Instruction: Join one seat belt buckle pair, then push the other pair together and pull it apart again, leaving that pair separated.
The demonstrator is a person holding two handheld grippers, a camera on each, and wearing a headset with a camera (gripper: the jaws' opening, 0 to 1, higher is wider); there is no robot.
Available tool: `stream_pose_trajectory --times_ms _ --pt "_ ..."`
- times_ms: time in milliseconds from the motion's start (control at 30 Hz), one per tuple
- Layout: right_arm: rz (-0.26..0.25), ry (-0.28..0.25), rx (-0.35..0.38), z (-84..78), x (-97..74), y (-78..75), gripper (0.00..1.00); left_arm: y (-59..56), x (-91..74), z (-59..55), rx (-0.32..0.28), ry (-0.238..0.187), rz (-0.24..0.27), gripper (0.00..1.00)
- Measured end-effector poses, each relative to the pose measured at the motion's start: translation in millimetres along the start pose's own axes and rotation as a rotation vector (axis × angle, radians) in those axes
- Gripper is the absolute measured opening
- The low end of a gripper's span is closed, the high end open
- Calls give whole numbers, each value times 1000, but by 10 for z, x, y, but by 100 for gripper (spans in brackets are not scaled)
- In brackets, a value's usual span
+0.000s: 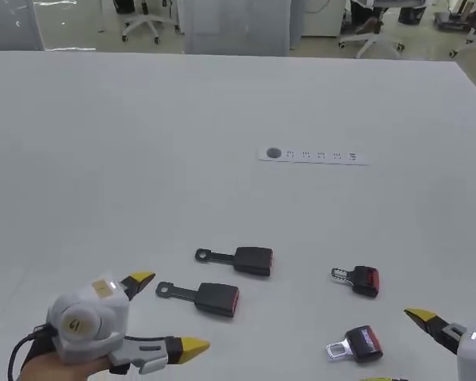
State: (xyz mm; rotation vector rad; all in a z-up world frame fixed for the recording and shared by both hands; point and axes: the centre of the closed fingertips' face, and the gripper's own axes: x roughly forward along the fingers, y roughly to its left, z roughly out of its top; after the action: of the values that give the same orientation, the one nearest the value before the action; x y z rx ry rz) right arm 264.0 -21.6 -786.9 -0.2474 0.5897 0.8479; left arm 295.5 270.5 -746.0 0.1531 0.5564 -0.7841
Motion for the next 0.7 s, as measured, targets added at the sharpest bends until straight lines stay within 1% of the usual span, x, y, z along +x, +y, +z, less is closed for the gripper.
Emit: stream_pose_trajectory --times_ms 100,167,267,300,367,400,500,533,600,633,700 --pt "10 11 -10 -21 30 15 89 5 41 -27 13 17 -8 93" --pt "29 31 -35 -54 62 54 89 9 68 -42 19 26 -14 93" --pt "50 47 -55 -80 103 75 89 28 115 -66 28 38 -22 93" --pt "56 56 -64 -87 116 72 89 32 126 -76 31 43 -25 93" --pt "68 58 -70 -71 136 68 88 49 149 -106 50 60 -26 93" --pt "73 61 -74 -68 146 64 88 51 159 -115 50 64 -29 93" --pt "91 80 -99 -73 180 36 88 68 206 -147 63 81 -48 93" --pt "103 92 -117 -81 197 31 88 68 211 -149 67 83 -51 92" --pt "134 130 -179 -123 227 21 88 88 253 -186 85 103 -64 92" --pt "141 130 -172 -114 244 24 87 112 286 -217 94 116 -67 92" --pt "149 131 -171 -96 272 -10 86 113 325 -254 95 136 -85 91"
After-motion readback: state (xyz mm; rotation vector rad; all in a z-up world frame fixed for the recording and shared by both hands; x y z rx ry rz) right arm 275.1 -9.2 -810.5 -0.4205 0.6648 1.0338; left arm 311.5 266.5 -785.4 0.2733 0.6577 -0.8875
